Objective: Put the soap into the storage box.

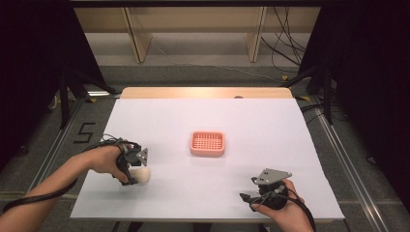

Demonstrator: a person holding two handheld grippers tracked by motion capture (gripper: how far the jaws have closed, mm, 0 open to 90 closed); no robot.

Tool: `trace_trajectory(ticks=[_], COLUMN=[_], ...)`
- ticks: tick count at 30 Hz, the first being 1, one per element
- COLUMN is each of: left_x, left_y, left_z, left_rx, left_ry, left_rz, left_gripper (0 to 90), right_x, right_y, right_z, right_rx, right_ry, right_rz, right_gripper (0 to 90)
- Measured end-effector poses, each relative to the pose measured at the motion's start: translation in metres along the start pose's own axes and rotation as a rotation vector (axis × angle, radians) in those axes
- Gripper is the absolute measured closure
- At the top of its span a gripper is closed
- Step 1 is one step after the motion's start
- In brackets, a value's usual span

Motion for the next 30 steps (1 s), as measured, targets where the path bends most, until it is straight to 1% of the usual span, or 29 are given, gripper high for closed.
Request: trace_trajectory(ticks=[2, 5, 6, 7, 8, 10, 11, 12, 13, 14, 15, 17, 19, 20, 21, 22, 25, 26, 27, 30], left_x=[0.000, 0.001, 0.000, 0.001, 0.001, 0.000, 0.001, 0.002, 0.002, 0.001, 0.001, 0.001, 0.002, 0.002, 0.003, 0.002, 0.002, 0.002, 0.002, 0.002], left_y=[0.000, 0.001, 0.000, 0.000, 0.000, -0.001, -0.001, -0.001, -0.001, -0.001, -0.001, -0.001, -0.001, -0.001, -0.001, -0.001, -0.001, -0.002, -0.002, -0.002], left_z=[0.001, 0.002, 0.003, 0.003, 0.004, 0.006, 0.006, 0.006, 0.007, 0.007, 0.008, 0.009, 0.010, 0.011, 0.011, 0.011, 0.013, 0.013, 0.013, 0.014], left_rx=[0.003, 0.010, 0.015, 0.019, 0.021, 0.028, 0.028, 0.029, 0.029, 0.032, 0.034, 0.037, 0.037, 0.042, 0.044, 0.045, 0.056, 0.057, 0.062, 0.063], left_ry=[-0.006, -0.006, -0.022, -0.014, -0.015, -0.031, -0.028, -0.022, -0.025, -0.038, -0.036, -0.043, -0.039, -0.048, -0.046, -0.054, -0.062, -0.059, -0.061, -0.069], left_rz=[-0.002, 0.009, -0.010, 0.004, 0.005, -0.005, -0.001, 0.012, 0.012, -0.002, 0.002, -0.011, -0.011, -0.012, -0.007, -0.011, -0.011, -0.010, -0.009, -0.013], left_gripper=[32.7, 33.7, 34.1, 34.1, 34.7, 34.8, 35.0, 35.4, 36.1, 36.1, 36.6, 36.6, 36.8, 37.9, 38.8, 39.7, 40.6, 40.6, 42.2, 43.8], right_x=[0.000, 0.000, 0.000, 0.000, 0.000, 0.000, 0.000, 0.000, 0.000, 0.000, 0.000, 0.000, 0.000, 0.001, 0.001, 0.001, 0.000, 0.001, 0.001, 0.001], right_y=[0.000, 0.000, 0.000, 0.000, 0.000, 0.000, 0.000, 0.000, 0.000, 0.000, 0.000, 0.000, 0.000, 0.000, 0.000, 0.000, 0.000, 0.000, 0.000, 0.000], right_z=[0.000, 0.000, 0.000, 0.000, 0.000, 0.000, 0.000, 0.000, 0.000, 0.000, 0.000, 0.000, 0.000, 0.002, 0.001, 0.000, 0.000, 0.001, 0.002, 0.002], right_rx=[0.002, 0.004, 0.001, 0.001, 0.001, 0.002, 0.002, 0.002, -0.005, -0.005, -0.006, -0.005, -0.002, -0.018, -0.009, 0.000, -0.001, -0.002, -0.014, -0.016], right_ry=[0.002, 0.002, 0.003, 0.002, 0.003, 0.003, 0.003, 0.003, -0.002, -0.002, -0.005, -0.004, -0.002, -0.008, -0.003, 0.000, -0.002, 0.003, -0.005, -0.005], right_rz=[0.000, 0.004, 0.002, 0.001, -0.001, -0.001, -0.001, -0.001, -0.001, -0.001, -0.007, -0.006, -0.003, 0.000, 0.003, 0.001, -0.006, 0.004, -0.002, 0.002], right_gripper=[33.0, 33.0, 33.0, 33.0, 33.0, 33.0, 33.0, 33.0, 33.1, 33.1, 33.0, 33.0, 33.0, 33.0, 33.0, 33.0, 33.0, 33.0, 33.0, 33.0])
Point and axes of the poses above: each handheld gripper's, and its own axes: z roughly forward along the jaws, y roughly out of its top, x roughly to its left, the point moved 4 cm from there along z, roughly forward along the jaws, and after that the axes turned 4 degrees about y, right-handed, at the moved point
